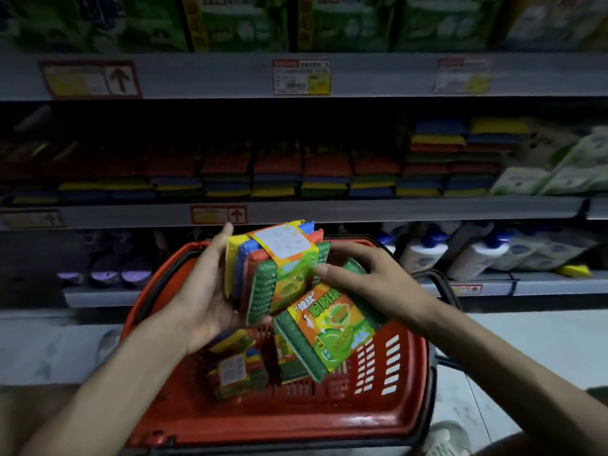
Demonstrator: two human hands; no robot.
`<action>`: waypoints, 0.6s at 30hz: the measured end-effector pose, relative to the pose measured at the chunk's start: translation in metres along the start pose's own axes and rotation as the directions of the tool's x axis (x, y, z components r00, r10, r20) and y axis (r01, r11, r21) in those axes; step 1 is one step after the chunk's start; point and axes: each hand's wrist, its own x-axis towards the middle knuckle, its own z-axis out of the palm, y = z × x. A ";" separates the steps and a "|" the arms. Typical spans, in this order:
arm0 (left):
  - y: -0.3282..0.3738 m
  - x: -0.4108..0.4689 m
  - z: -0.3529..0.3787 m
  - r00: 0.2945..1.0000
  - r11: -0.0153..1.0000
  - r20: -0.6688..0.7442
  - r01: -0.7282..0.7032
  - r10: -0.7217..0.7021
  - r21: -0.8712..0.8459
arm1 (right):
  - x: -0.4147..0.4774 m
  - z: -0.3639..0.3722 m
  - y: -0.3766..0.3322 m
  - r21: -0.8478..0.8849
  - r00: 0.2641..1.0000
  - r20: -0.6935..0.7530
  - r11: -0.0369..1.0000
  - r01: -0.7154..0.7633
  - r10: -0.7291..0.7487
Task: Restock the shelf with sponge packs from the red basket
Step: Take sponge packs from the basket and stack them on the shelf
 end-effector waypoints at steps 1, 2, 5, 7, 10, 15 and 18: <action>0.003 -0.003 0.002 0.999 0.999 0.019 -0.030 0.029 0.031 | -0.001 0.000 0.001 -0.001 1.000 -0.027 1.000 -0.001 0.001; 0.005 -0.005 0.005 0.998 0.997 0.038 -0.046 0.044 0.058 | -0.001 0.000 0.003 -0.004 0.999 -0.047 1.000 -0.005 0.005; 0.006 -0.007 0.012 0.994 0.991 0.074 -0.092 0.085 0.098 | -0.002 -0.004 0.006 0.000 0.996 -0.078 0.999 -0.034 0.034; 0.003 -0.006 0.011 0.985 0.982 0.089 -0.159 0.150 0.104 | -0.003 -0.007 0.005 0.031 0.995 -0.079 0.998 -0.062 0.065; 0.002 -0.005 0.009 0.949 0.952 0.156 -0.290 0.273 0.101 | -0.002 -0.009 0.001 0.079 0.990 -0.120 0.995 -0.068 0.077; 0.000 0.000 0.003 0.913 0.877 0.107 -0.408 0.393 0.254 | -0.003 -0.010 -0.010 0.065 0.990 -0.132 0.997 -0.043 0.052; 0.003 -0.005 0.002 0.901 0.875 0.025 -0.428 0.434 0.225 | -0.008 -0.012 -0.019 -0.043 0.987 -0.159 0.999 -0.003 -0.003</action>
